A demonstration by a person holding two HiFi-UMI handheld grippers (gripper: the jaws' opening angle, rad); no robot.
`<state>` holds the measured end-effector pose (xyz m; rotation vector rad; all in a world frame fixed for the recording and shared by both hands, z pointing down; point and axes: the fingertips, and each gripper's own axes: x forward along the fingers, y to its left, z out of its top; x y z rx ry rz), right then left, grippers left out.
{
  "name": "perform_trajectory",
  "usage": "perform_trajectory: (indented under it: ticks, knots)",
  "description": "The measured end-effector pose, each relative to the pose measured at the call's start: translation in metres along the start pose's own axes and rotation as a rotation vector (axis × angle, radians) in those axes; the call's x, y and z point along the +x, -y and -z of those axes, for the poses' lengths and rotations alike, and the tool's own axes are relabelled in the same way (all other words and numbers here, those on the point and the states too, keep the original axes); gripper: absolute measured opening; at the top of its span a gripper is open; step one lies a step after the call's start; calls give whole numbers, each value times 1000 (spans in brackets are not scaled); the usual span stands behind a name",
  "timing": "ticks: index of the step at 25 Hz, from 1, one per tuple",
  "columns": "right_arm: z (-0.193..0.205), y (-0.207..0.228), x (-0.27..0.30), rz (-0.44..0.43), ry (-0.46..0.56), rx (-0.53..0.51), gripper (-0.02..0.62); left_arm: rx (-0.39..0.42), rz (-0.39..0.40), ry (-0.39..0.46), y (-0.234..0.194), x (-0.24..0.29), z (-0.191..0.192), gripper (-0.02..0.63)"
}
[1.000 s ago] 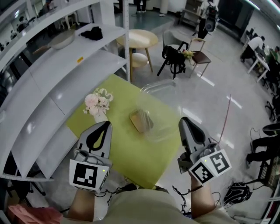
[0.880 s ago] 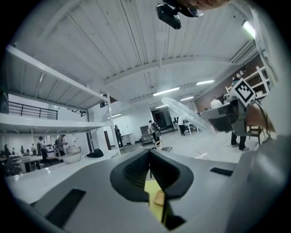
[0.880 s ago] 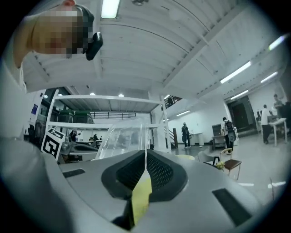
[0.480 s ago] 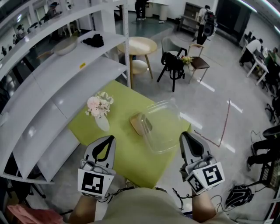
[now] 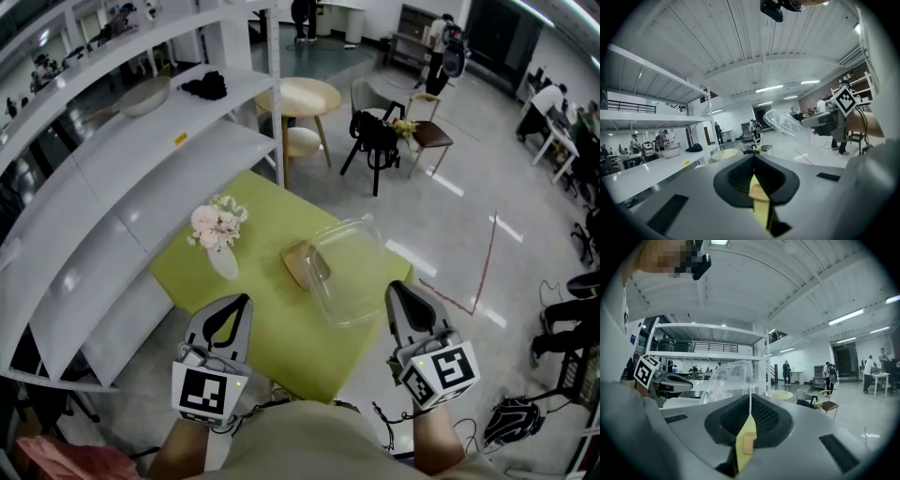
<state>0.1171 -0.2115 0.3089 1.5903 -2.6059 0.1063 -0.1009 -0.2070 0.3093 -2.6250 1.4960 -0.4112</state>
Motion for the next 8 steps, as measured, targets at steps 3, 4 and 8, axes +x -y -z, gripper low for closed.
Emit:
perform_trajectory:
  ticks: [3,4,8]
  knots:
    - [0,3,5,14,-5,0,18,3,-1,-12,-5,1,3,6]
    - [0,4,6,18,-8,1,18,5,-2,-16,-6,1,5,6]
    - [2,9,11,28,-16,3,18,-10,-6,-13,-11,5,4,6]
